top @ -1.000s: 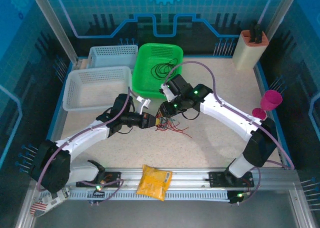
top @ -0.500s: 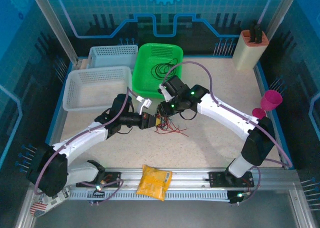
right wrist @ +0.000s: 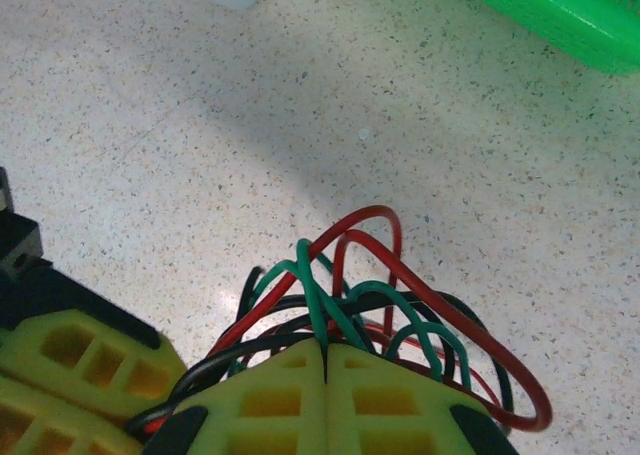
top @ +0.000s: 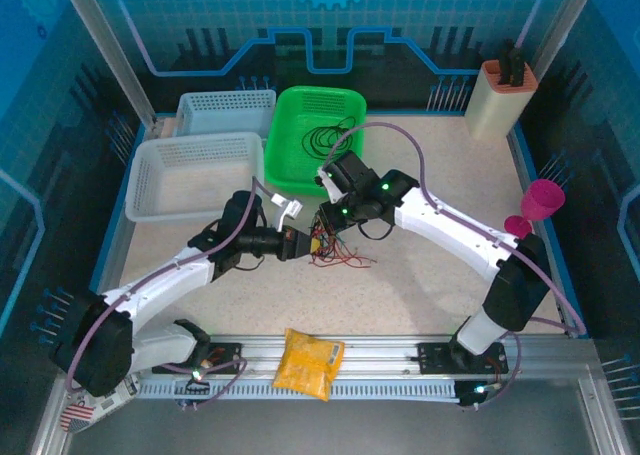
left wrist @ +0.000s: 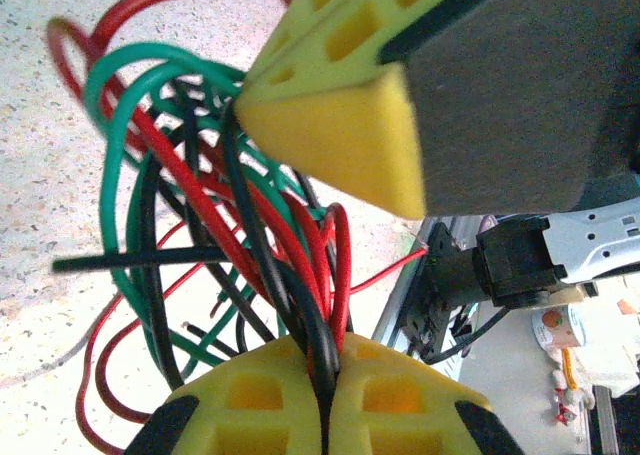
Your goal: Untangle the cables
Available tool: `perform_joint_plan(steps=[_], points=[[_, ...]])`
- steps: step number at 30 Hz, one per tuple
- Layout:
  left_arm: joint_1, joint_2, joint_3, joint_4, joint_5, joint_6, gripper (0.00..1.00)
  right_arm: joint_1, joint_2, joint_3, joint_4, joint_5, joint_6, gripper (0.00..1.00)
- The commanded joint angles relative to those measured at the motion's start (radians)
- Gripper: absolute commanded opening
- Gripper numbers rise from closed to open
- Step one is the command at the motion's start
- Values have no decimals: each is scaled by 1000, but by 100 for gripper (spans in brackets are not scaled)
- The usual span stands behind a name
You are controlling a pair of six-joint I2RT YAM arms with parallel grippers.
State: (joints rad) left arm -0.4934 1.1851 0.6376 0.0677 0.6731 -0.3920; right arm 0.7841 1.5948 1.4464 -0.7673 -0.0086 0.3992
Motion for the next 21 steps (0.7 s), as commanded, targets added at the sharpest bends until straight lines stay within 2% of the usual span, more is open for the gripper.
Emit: perform_joint_plan(steps=[1,8,21], points=[[-10,-4,-16,36,-19,-8,0,-18,-76,-13,45,-38,-7,0],[-10,63,-9,-19,-49,14,0,-115,-216,-115,158,-134,75,0],[-9,81,-28,-18,-70,24,0,-262,-386,-219,150,-130,127,0]])
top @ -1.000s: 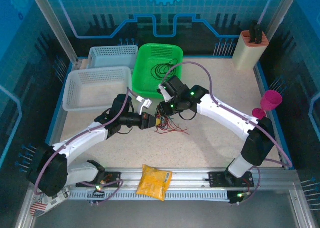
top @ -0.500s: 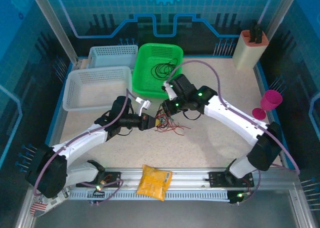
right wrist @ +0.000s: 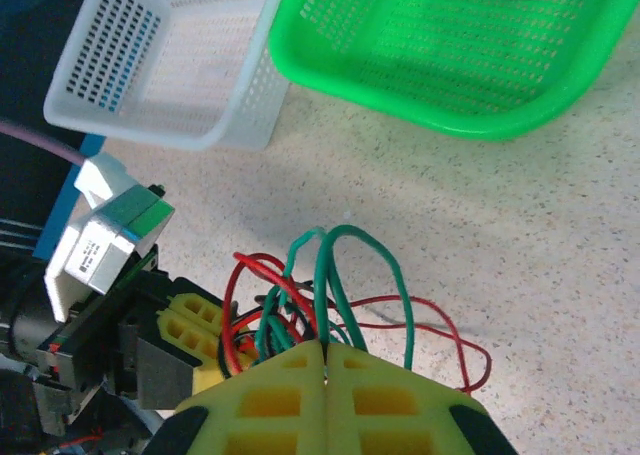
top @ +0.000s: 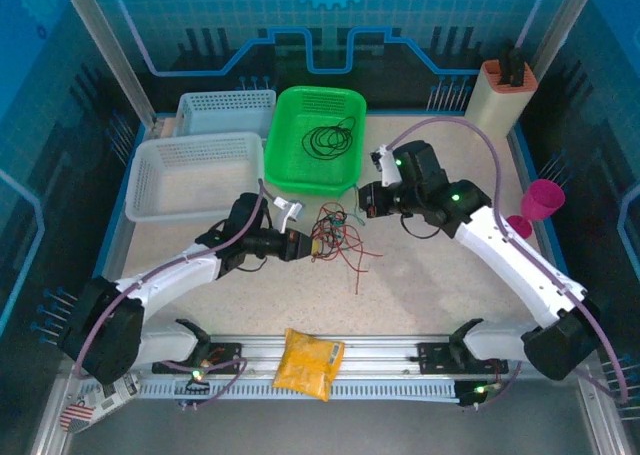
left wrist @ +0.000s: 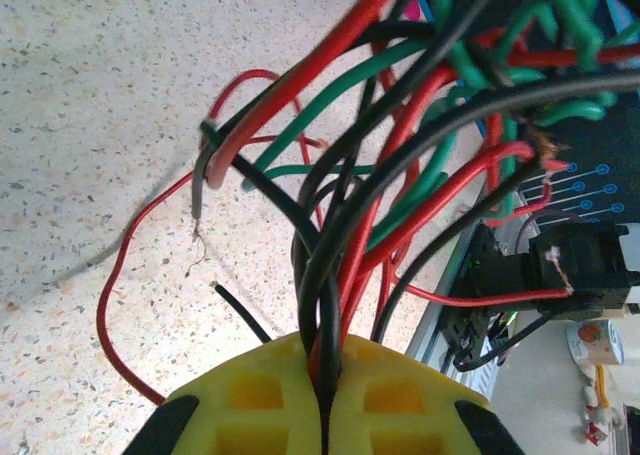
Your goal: Untangle the cables
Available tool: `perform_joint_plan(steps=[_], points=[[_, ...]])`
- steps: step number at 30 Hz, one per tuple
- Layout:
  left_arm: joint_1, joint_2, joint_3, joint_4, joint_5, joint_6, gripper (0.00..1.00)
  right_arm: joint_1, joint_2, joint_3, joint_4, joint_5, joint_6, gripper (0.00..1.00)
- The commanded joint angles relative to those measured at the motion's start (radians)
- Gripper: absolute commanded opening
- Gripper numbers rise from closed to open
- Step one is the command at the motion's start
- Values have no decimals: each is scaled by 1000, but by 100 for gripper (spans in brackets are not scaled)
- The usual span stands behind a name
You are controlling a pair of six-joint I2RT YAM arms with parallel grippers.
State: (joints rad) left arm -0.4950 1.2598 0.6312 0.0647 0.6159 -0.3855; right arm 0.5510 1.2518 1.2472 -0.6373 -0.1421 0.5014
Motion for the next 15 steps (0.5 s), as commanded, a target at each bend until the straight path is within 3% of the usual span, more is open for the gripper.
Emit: perform_joint_plan(steps=[1,8,15], points=[[-6,3,-24,-10,-13,15,0,-41,-54,-29,17,3,27,0],[-5,-6,-20,-28,-19,23,0,-110,-82,-68,8,-35,10,0],[-5,27,1,-32,-57,34,2,-116,-57,-110,38,-78,-11,0]])
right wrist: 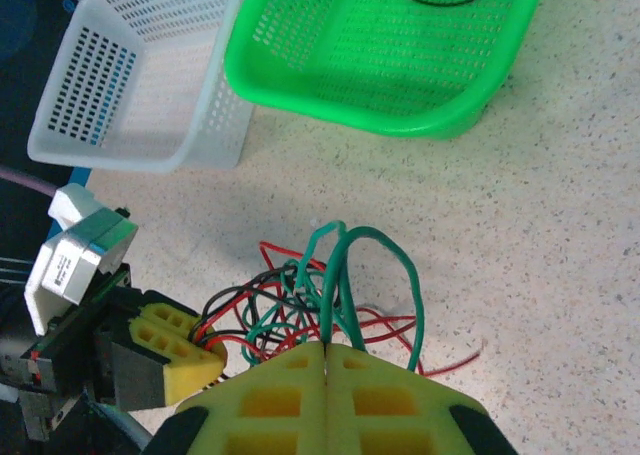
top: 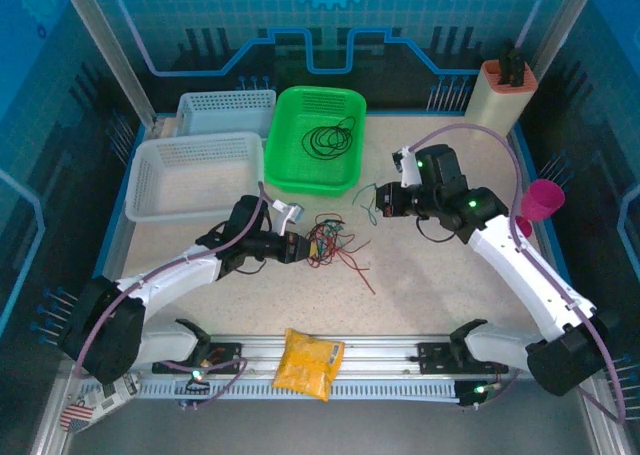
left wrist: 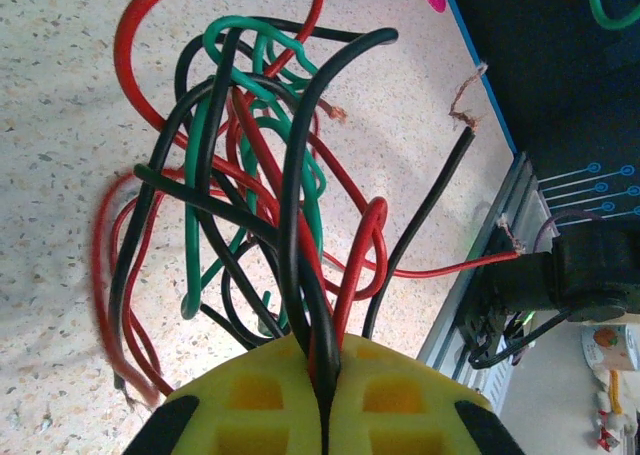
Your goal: Untangle the cables
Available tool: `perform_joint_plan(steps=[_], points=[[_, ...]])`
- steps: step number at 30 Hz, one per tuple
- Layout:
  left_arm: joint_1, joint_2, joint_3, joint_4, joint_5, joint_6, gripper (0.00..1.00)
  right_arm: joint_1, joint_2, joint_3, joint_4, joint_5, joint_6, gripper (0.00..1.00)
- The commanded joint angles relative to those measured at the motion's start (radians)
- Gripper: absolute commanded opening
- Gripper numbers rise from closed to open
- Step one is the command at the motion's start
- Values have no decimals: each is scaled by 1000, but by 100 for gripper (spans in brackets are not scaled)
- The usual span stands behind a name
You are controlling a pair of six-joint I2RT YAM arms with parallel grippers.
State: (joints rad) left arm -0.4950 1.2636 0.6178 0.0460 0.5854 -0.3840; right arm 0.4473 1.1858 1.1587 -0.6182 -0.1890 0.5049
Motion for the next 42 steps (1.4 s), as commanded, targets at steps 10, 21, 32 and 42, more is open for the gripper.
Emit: perform_joint_plan(steps=[10,21,32,42], points=[[-5,152,93,-80,-136,48,23,-28,15,-30,5,-50,-27,0],[65,-122,161,-275,-230,135,85,-88,13,-58,-72,-39,-24,22],[68,-159,153,-247,-101,103,86,-101,231,-99,-13,70,75,54],[68,-228,101,-266,-107,85,86,-64,490,-3,59,184,67,40]])
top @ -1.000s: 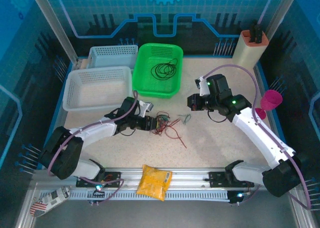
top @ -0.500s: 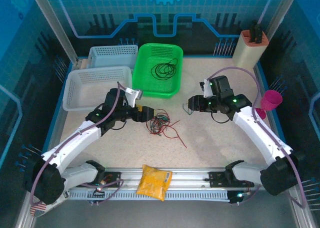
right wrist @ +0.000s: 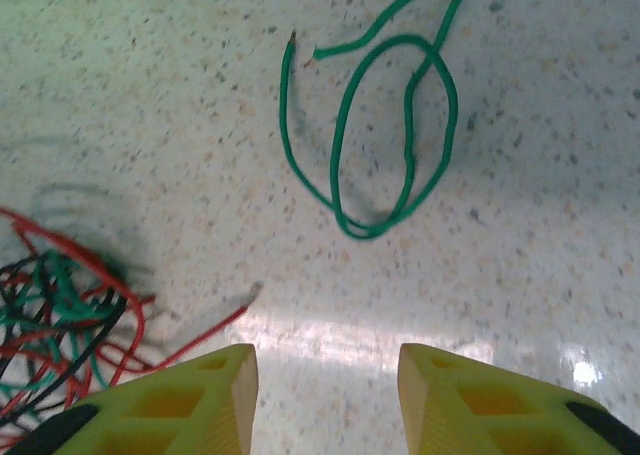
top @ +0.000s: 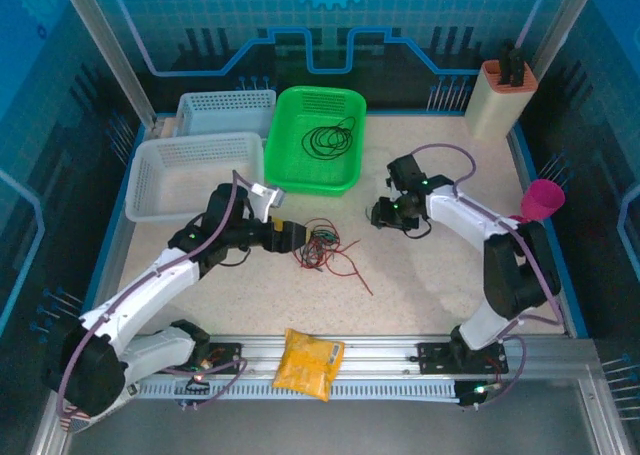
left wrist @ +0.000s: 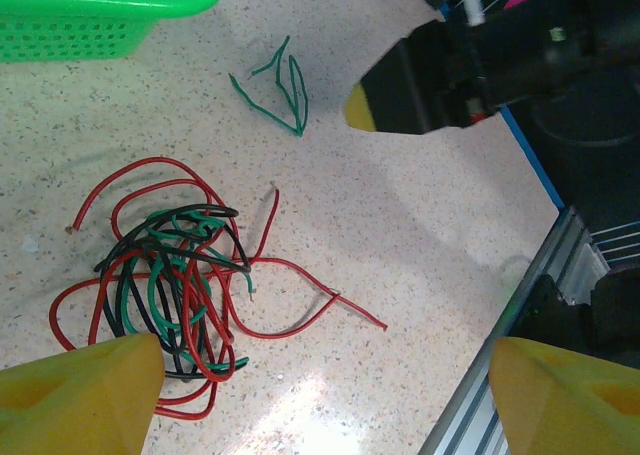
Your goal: Untangle the cables
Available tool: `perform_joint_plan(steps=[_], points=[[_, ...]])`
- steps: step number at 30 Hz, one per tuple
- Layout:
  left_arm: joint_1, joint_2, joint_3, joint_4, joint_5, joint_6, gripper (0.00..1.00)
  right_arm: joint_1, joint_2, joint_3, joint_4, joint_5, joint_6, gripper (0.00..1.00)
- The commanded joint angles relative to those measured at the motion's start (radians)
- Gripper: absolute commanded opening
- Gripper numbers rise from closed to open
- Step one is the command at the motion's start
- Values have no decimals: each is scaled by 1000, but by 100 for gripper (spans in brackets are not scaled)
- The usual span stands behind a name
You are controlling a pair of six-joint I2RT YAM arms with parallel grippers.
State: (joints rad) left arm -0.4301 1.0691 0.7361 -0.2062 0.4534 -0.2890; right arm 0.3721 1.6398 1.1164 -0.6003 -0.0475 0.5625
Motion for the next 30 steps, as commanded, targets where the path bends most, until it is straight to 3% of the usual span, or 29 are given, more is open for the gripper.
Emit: perform_joint_plan(steps=[1,13,17,21,26,30], points=[[3,-38,-20,-16,23,-12,86,11,55,44,54,31,10,39],[4,-51,-15,-26,19,-17,84,17,205,95,116,48,0,27],[2,-51,-5,-30,20,-14,84,17,204,93,121,69,-6,15],[2,-55,12,-26,14,-12,83,14,117,62,140,57,-16,0],[2,-54,44,-2,23,-15,83,5,-62,31,111,-33,-16,0],[-19,-42,103,13,31,-42,83,3,-277,-23,200,-243,-9,0]])
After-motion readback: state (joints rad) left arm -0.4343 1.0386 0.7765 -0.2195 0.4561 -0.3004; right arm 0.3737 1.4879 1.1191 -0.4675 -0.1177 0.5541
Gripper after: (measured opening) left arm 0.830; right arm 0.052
